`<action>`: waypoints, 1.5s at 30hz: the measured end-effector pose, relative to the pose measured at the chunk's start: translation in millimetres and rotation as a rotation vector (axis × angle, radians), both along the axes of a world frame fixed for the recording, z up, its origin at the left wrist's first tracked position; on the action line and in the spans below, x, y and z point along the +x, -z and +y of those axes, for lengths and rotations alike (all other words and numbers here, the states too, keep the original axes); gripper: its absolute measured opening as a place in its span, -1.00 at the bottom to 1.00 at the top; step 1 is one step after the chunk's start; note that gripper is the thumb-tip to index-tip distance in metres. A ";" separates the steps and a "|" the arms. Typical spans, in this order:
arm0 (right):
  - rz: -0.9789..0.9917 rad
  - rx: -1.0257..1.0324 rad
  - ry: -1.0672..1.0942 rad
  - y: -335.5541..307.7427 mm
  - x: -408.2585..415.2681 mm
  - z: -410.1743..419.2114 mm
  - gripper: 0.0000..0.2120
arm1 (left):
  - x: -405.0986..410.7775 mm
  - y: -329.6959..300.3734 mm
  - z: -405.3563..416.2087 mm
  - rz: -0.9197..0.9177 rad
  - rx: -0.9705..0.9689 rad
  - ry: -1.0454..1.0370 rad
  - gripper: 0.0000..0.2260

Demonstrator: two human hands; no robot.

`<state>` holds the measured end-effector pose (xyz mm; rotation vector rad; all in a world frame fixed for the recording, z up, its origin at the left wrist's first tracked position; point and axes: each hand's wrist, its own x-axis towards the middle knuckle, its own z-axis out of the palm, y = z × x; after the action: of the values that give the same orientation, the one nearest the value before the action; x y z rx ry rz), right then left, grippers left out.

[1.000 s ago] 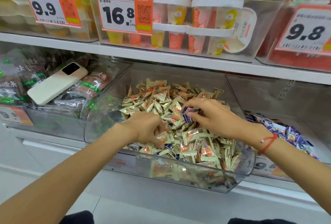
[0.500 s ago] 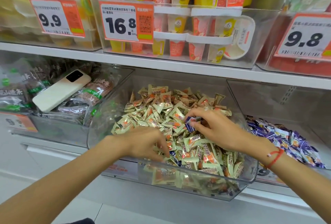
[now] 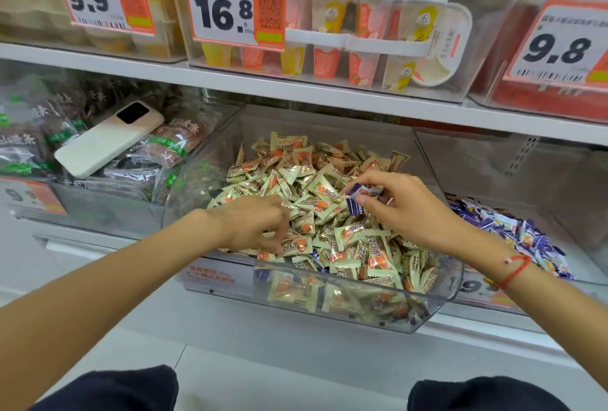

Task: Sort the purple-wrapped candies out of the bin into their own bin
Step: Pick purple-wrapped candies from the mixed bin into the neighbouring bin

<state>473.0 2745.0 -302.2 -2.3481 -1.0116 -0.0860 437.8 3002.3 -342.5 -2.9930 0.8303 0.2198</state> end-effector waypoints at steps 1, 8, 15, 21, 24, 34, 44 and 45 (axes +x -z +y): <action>0.026 0.031 0.012 -0.5 -0.8 -0.4 -0.85 | -1.3 -1.2 5.9 -0.013 -0.019 -0.030 -0.83; 0.172 0.173 0.065 -4.0 -11.3 6.7 -0.86 | -11.8 -14.1 34.7 -0.140 0.081 -0.247 -0.83; -0.193 0.488 0.389 -8.2 -16.2 -54.8 -0.87 | -7.9 -4.2 2.3 0.223 -0.186 -0.058 -0.78; -0.183 0.028 0.595 26.7 15.4 -134.0 -0.77 | 1.0 4.7 -17.7 0.222 0.064 0.060 -0.70; -0.002 -0.277 0.448 38.9 25.6 -149.7 -0.63 | 0.6 3.9 -19.0 0.125 0.104 0.079 -0.70; -0.356 0.201 0.043 -20.4 -24.9 -18.8 -0.83 | -10.7 -7.4 21.7 -0.025 0.009 -0.266 -0.84; -0.228 -0.697 -0.450 50.0 -1.0 114.4 -0.64 | -21.1 -14.7 31.4 -0.324 0.068 -0.348 -0.89; -0.264 -0.692 -0.446 51.8 -0.3 116.8 -0.69 | -22.5 -16.0 31.2 -0.349 0.068 -0.339 -0.89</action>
<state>472.7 2861.8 -354.0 -2.6696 -1.9195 0.1565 415.3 3033.5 -326.6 -2.9575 0.2769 -0.2580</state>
